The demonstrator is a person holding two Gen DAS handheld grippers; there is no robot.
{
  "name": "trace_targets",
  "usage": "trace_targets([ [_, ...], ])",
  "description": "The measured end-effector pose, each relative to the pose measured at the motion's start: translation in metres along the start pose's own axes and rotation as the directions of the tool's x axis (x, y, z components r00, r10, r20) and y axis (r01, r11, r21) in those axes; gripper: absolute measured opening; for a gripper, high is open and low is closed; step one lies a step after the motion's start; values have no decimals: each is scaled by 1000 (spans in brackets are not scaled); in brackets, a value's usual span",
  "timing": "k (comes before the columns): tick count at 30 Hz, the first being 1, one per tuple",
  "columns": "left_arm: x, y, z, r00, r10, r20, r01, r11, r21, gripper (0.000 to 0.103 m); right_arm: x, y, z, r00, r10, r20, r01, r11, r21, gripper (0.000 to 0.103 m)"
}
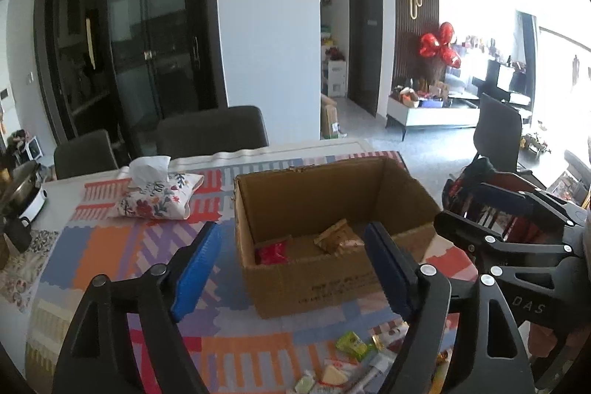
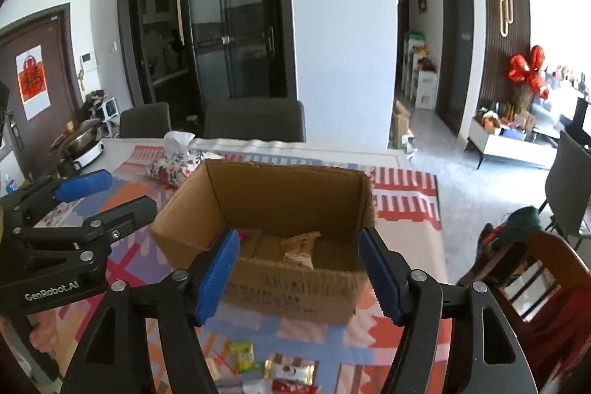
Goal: Organize snacks
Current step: 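Move both tools back toward the remaining snacks on the table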
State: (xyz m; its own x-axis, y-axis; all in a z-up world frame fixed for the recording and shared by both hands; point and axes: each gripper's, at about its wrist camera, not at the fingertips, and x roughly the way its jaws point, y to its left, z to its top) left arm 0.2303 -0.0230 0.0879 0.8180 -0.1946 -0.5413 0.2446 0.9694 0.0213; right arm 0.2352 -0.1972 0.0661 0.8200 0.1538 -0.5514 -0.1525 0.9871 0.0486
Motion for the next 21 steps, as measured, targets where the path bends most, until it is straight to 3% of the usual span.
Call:
trace_targets([
  [5, -24, -6, -21, 999, -42, 7, 42, 999, 12, 81, -27, 2, -18, 1000, 7, 4, -8, 1000, 21, 68],
  [21, -45, -39, -104, 986, -123, -113, 125, 992, 12, 81, -61, -3, -109, 995, -8, -103, 14, 998, 60, 68],
])
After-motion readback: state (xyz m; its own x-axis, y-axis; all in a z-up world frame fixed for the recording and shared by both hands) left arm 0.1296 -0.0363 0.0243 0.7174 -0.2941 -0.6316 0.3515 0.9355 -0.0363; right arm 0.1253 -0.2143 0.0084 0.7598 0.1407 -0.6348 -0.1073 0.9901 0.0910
